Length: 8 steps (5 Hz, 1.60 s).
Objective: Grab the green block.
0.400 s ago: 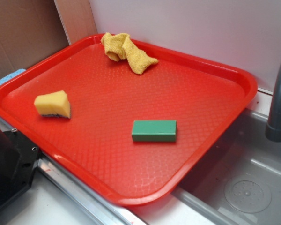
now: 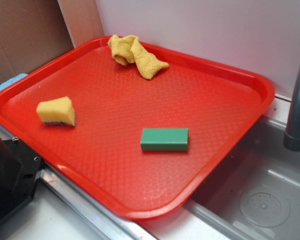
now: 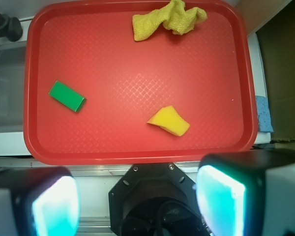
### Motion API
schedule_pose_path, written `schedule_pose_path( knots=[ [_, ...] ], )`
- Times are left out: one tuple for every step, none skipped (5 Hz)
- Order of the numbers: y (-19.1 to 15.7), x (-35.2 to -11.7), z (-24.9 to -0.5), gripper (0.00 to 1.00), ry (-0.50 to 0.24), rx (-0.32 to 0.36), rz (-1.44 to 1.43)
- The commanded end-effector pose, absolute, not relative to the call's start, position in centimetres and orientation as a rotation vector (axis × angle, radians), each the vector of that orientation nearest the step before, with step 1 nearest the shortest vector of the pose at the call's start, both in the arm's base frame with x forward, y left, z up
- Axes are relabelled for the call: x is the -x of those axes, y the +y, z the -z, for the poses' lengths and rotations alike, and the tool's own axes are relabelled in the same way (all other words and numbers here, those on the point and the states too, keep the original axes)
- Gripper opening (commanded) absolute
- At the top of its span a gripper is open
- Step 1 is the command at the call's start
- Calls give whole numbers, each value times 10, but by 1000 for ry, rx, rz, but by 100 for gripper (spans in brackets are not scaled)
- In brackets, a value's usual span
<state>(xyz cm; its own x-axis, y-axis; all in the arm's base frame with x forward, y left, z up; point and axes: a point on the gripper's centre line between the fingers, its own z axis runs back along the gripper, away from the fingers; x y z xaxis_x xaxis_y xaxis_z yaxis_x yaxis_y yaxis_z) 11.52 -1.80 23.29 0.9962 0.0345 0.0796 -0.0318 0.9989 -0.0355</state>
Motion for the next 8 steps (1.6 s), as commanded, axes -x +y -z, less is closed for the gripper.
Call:
schedule_pose_path(
  knots=[
    [-39,-139,-220,100,-176,15,119],
    [-63,-154,-202,100,-215,6,320],
    [-84,-170,-184,100,-232,31,455],
    [-99,-182,-168,100,-235,48,569],
    [-114,-193,-144,100,-205,67,635],
    [-121,-201,-115,100,-166,49,664],
    [-126,-204,-90,100,-124,46,694],
    [-132,-200,-71,100,-91,33,732]
  ],
)
